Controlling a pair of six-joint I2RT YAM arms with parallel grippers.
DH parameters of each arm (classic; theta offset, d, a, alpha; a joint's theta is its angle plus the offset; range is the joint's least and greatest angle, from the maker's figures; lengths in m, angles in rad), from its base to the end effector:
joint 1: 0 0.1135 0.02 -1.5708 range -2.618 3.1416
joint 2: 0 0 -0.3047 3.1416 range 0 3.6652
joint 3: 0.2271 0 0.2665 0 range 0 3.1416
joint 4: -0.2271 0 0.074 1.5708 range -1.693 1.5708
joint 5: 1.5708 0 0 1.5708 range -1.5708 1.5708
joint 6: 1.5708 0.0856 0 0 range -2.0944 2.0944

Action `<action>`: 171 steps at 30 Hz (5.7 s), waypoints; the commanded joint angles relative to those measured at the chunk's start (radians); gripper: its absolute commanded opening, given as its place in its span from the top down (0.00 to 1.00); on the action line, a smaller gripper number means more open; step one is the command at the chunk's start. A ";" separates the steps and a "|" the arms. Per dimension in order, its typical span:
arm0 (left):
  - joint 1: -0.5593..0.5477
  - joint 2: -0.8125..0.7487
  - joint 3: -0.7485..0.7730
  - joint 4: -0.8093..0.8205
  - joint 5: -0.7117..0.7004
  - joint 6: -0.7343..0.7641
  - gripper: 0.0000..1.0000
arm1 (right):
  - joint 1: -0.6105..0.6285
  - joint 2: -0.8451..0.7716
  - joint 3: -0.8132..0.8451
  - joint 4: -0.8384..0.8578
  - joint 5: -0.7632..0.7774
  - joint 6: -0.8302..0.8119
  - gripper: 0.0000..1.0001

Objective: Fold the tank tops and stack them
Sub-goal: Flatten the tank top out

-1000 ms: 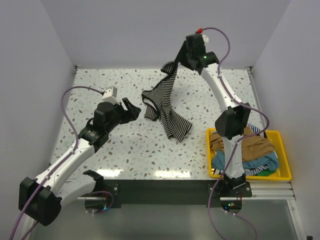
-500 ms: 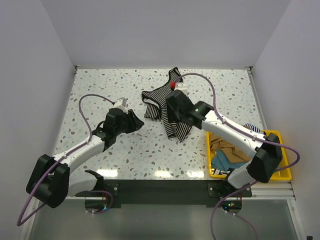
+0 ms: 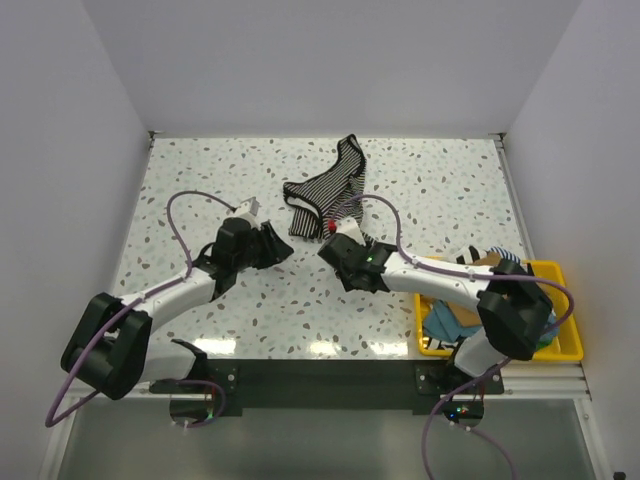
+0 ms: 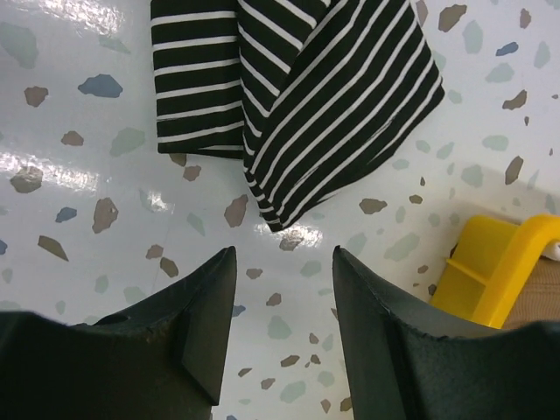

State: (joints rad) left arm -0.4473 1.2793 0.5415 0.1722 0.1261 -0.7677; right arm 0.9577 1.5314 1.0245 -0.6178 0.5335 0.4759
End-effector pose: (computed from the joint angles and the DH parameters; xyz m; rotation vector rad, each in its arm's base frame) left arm 0.2650 -0.1391 0.1899 -0.2820 2.2348 -0.8230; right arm 0.2243 0.2431 0.2111 -0.4389 2.4261 -0.1403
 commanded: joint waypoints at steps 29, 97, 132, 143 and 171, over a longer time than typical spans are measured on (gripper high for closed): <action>0.005 0.279 0.161 0.159 -0.100 -0.042 0.50 | -0.011 0.275 0.796 -0.310 0.045 -0.062 1.00; 0.004 0.374 0.245 -0.080 -0.217 -0.125 0.60 | -0.553 0.194 0.359 -0.131 -0.007 0.006 1.00; 0.016 -0.093 0.560 -0.512 -0.505 0.056 1.00 | -0.639 -0.083 0.480 -0.080 -0.588 0.033 1.00; 0.019 -0.276 1.083 -0.666 -0.471 0.165 1.00 | -0.639 -0.224 0.992 -0.240 -0.714 0.159 1.00; 0.360 0.427 1.829 -0.514 0.029 0.188 1.00 | -0.728 0.363 1.478 0.136 -0.926 0.375 1.00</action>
State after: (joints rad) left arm -0.1276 1.7828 2.2204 -0.3878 0.0395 -0.6075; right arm 0.2474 2.0224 2.4313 -0.5880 -0.3195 0.8101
